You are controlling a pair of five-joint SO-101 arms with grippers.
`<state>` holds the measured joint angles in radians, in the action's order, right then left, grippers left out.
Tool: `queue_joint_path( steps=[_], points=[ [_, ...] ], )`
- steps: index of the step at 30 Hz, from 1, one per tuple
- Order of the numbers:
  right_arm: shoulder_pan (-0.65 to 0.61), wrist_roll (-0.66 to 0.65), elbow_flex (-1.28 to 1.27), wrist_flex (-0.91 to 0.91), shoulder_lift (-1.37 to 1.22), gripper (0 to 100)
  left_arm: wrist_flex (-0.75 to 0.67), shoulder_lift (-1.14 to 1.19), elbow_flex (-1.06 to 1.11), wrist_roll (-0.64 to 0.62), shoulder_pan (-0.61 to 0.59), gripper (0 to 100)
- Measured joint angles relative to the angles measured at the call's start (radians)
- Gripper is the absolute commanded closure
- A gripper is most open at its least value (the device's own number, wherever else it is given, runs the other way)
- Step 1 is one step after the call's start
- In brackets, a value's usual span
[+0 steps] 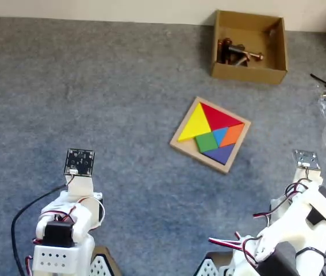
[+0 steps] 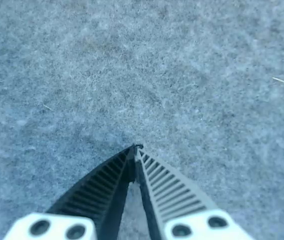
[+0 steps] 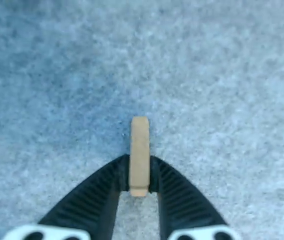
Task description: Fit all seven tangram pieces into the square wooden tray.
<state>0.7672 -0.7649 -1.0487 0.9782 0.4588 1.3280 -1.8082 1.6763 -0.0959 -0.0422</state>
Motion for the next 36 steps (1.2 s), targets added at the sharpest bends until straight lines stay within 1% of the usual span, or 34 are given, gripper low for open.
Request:
queue_joint_path(
  steps=[10, 15, 18, 21, 24, 26, 29, 32, 36],
  points=[
    [-0.023, -0.132, 0.038, -0.031, 0.000, 99.5, 0.000, 0.000, 0.000, 0.000, 0.000, 99],
    [-0.025, -0.135, 0.109, -0.031, 0.000, 99.5, 0.000, 0.000, 0.000, 0.000, 0.000, 99],
    [-0.054, -0.135, 0.120, -0.031, 0.012, 99.5, 0.000, 0.000, 0.000, 0.000, 0.000, 99],
    [-0.137, -0.135, 0.121, -0.008, 0.069, 99.5, 0.000, 0.000, 0.000, 0.000, 0.000, 99],
    [-0.249, -0.126, 0.158, 0.034, 0.115, 99.5, 0.000, 0.000, 0.000, 0.000, 0.000, 99],
    [-0.319, -0.060, 0.221, 0.075, 0.121, 99.5, 0.000, 0.000, 0.000, 0.000, 0.000, 99],
    [-0.397, 0.026, 0.368, 0.169, 0.106, 99.5, 0.000, 0.000, 0.000, 0.000, 0.000, 99],
    [-0.482, 0.068, 0.540, 0.305, 0.035, 99.4, 0.000, 0.000, 0.000, 0.000, 0.000, 99],
    [-0.568, 0.107, 0.781, 0.470, -0.127, 99.3, 0.000, 0.000, 0.000, 0.000, 0.000, 99]
  ],
)
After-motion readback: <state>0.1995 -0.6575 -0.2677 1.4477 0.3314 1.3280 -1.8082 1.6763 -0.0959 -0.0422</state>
